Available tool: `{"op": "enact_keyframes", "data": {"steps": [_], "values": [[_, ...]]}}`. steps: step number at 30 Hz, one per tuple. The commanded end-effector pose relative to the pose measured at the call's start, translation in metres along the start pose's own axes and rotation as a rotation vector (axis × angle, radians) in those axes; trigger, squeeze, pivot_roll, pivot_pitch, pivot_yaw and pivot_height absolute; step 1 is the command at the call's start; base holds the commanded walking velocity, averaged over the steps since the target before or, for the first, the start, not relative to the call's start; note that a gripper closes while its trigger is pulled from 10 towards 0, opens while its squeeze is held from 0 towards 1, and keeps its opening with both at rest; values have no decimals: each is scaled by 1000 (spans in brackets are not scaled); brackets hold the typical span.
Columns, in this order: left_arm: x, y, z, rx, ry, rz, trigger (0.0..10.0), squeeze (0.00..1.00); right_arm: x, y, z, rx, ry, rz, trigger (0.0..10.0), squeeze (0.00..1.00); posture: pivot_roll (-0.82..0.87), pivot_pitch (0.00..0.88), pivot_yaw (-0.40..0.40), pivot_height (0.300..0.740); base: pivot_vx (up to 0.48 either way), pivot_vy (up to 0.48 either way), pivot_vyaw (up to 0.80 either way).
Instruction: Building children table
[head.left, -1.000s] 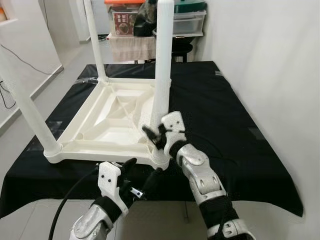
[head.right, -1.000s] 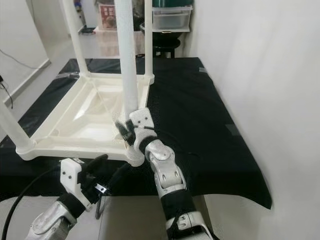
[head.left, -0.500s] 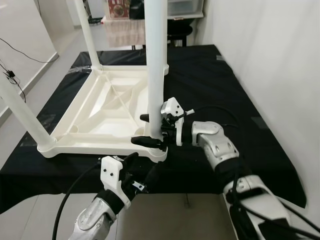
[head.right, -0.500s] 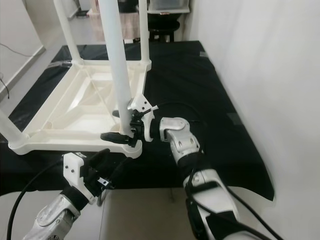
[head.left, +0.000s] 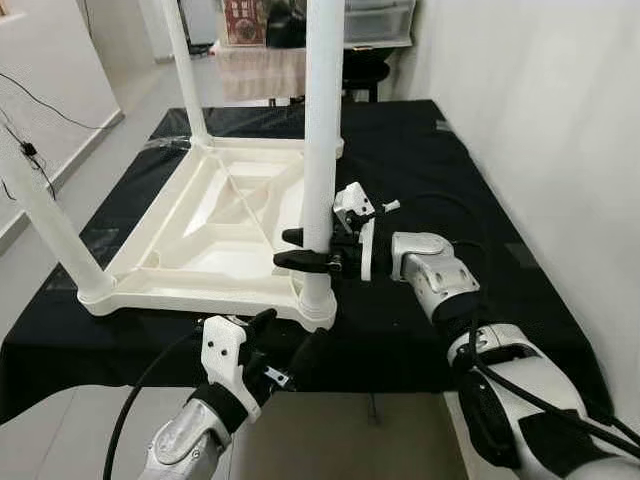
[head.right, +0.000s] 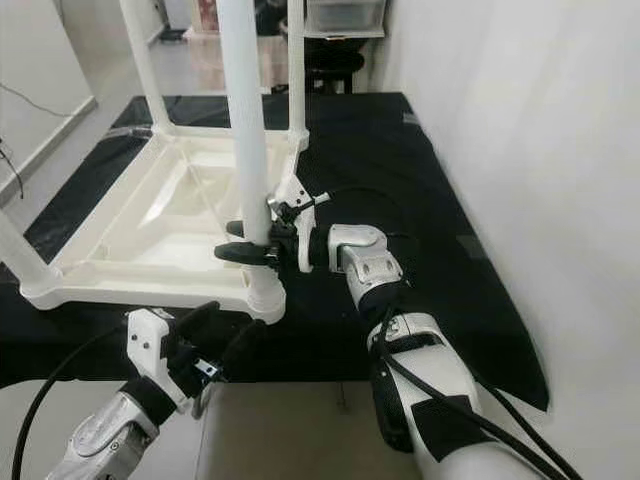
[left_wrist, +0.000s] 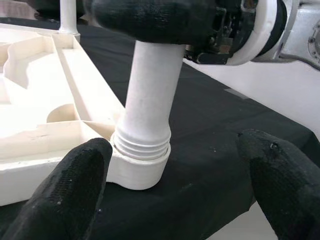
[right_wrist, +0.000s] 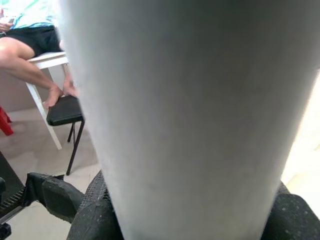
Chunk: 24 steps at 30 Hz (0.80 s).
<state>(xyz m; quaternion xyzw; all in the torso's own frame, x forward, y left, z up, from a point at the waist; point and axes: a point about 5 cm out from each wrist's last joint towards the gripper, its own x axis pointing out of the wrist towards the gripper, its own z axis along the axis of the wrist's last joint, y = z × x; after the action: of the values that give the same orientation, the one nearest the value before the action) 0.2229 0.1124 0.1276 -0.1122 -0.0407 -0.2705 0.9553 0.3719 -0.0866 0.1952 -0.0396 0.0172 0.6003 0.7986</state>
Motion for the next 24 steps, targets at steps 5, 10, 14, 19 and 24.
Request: {"op": "enact_keyframes", "data": {"steps": [5,10,14,19,24], "values": [[-4,-1,-5,-5,21,13,10000,0,-13,-8,-20,29,47,-271,0,0,-9,53,-17,740,0,0,0],[-7,1,-2,-5,21,15,10000,0,-26,28,-67,136,110,-942,0,0,-35,72,13,740,0,0,0],[-7,2,-2,-6,24,13,10000,0,-14,33,-67,77,125,-866,0,0,-16,68,-1,740,0,0,0],[-6,3,-2,-1,21,24,10000,0,4,27,-53,54,67,-796,10000,0,-13,66,2,740,0,0,0],[-5,4,-2,-2,21,24,10000,0,22,28,-19,76,-77,-518,10000,1000,-12,61,0,740,0,0,0]]}}
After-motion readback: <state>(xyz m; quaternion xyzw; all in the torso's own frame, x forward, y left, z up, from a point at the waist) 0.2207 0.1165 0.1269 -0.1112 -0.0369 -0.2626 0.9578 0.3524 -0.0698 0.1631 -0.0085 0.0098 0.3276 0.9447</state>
